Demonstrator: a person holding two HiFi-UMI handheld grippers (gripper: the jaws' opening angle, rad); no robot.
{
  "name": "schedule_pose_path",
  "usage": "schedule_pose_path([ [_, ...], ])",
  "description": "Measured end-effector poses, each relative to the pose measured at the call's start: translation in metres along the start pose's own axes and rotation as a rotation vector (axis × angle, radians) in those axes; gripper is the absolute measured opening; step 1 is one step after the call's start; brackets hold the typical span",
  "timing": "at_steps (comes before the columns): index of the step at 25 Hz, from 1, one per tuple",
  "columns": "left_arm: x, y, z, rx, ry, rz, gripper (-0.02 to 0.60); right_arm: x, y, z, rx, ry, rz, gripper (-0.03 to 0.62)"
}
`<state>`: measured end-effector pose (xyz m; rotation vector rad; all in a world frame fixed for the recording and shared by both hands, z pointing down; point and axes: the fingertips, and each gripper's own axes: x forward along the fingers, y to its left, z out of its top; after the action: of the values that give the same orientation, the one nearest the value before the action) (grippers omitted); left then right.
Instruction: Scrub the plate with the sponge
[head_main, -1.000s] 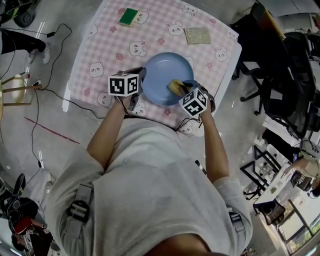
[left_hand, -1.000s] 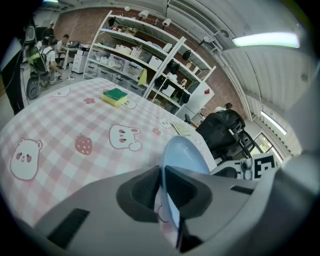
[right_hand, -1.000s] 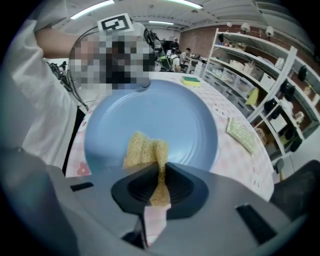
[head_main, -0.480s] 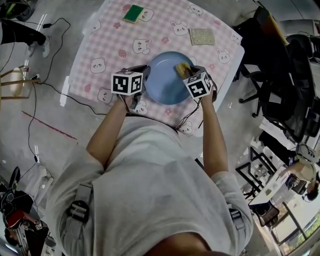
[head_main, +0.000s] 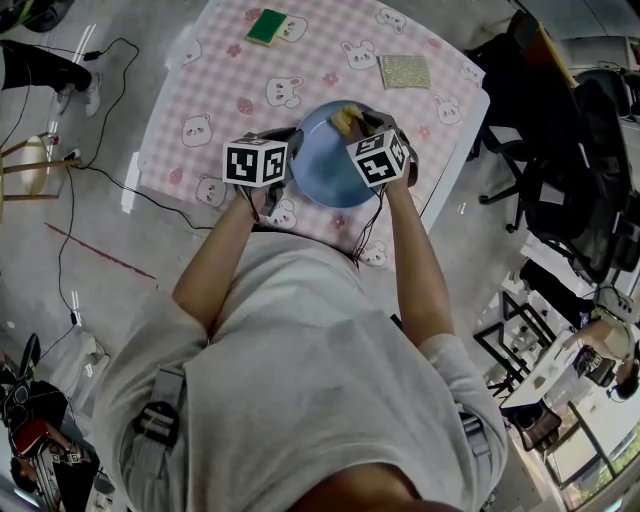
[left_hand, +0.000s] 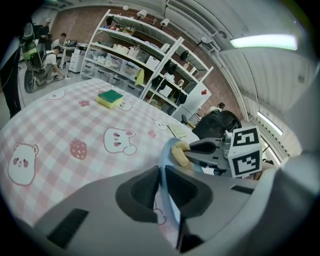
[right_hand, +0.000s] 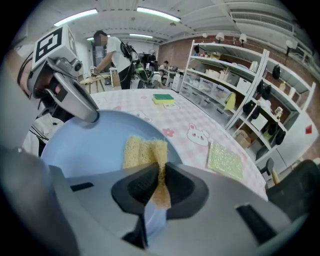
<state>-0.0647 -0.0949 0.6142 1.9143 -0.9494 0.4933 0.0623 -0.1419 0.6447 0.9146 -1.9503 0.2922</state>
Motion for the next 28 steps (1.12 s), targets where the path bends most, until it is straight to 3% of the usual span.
schedule_pose_path([
  [12, -0.002, 0.007, 0.004, -0.043, -0.017, 0.026, 0.052, -0.006, 0.069, 0.036, -0.297, -0.150, 0.153, 0.044],
  [21, 0.004, 0.016, 0.004, -0.077, -0.016, 0.046, 0.048, -0.018, 0.128, 0.027, -0.481, -0.154, 0.290, 0.044],
  [28, 0.007, 0.023, 0.004, -0.074, -0.002, 0.059, 0.046, -0.032, 0.167, -0.002, -0.651, -0.109, 0.377, 0.044],
])
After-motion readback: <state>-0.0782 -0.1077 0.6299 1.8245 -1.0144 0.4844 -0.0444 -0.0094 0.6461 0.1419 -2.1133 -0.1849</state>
